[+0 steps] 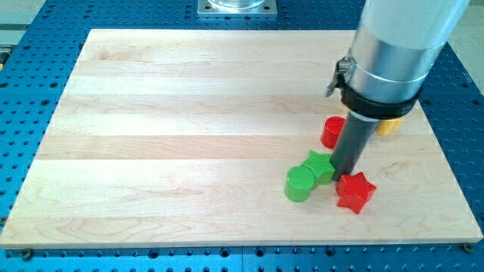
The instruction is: Move the green blocks towards the bottom center of the board
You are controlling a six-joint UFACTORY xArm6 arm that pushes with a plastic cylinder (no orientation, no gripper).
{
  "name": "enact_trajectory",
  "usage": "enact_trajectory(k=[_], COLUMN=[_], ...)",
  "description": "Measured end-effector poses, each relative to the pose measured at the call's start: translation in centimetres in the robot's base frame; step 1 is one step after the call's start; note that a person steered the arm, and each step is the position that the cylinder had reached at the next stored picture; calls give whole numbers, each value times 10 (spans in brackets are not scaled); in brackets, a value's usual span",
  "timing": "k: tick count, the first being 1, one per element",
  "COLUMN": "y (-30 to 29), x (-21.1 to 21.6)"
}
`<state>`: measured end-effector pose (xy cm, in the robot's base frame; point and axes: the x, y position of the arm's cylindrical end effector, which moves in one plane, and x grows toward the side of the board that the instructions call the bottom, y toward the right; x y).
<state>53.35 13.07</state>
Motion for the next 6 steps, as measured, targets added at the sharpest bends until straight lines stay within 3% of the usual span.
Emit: enact_trajectory(k=[6], y=[-80], x=[-9])
